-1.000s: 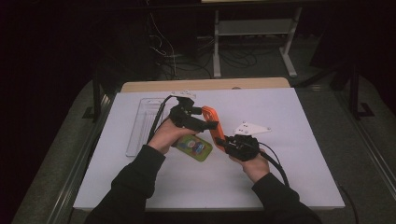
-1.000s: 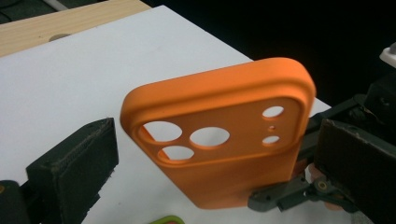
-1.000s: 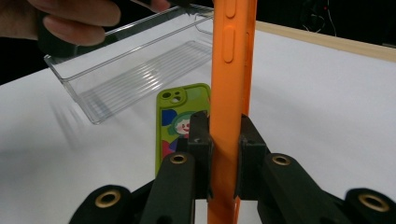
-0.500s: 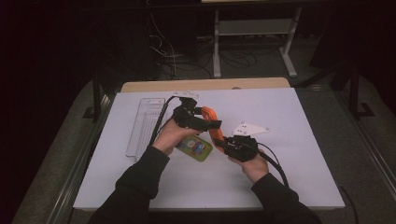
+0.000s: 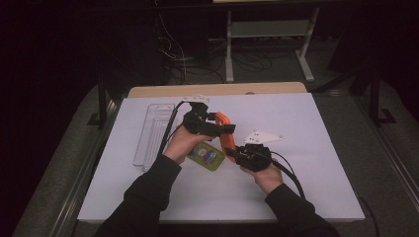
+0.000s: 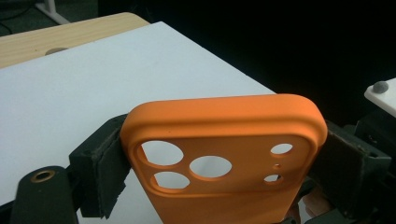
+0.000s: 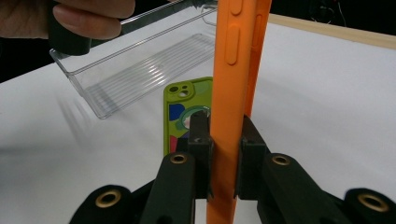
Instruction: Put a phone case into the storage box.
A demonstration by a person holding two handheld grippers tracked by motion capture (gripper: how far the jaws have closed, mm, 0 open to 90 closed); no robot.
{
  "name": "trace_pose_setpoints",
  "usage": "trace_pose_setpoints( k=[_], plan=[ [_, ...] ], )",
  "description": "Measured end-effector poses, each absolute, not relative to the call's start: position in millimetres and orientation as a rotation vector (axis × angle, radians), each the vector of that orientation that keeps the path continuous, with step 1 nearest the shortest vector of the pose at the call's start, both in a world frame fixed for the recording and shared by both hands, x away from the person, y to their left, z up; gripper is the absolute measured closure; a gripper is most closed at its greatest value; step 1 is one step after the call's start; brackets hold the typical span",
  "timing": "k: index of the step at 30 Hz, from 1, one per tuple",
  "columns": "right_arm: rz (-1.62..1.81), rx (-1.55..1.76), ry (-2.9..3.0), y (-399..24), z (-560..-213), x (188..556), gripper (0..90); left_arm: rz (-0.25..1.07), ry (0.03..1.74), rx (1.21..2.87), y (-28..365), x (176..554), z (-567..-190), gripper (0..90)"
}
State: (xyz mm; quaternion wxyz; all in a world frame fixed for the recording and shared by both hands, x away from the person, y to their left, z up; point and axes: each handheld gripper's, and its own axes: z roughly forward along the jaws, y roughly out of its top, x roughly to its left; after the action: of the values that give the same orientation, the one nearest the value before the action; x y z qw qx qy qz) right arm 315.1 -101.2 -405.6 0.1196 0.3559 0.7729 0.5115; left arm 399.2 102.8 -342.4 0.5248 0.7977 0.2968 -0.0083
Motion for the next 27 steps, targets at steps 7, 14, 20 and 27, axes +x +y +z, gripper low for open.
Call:
trace_pose_setpoints(
  k=[7, 14, 20, 27],
  plan=[
    [1.490, 1.051, 2.267, -99.6, -406.7, 315.2, 78.0, 0.001, 0.689, 1.923, 101.3, 397.0, -340.9, 15.7],
    [1.477, 1.025, 2.309, -98.8, -407.3, 315.6, 64.1, 0.018, 0.681, 1.939, 102.9, 397.1, -338.9, 16.1],
    [1.471, 1.023, 2.369, -106.0, -404.9, 318.1, 39.7, 0.042, 0.693, 1.949, 109.6, 399.7, -333.8, 16.0],
    [1.326, 1.089, 2.377, -118.6, -406.4, 321.4, 14.7, 0.074, 0.714, 1.994, 117.6, 404.7, -324.1, 16.0]
  ],
)
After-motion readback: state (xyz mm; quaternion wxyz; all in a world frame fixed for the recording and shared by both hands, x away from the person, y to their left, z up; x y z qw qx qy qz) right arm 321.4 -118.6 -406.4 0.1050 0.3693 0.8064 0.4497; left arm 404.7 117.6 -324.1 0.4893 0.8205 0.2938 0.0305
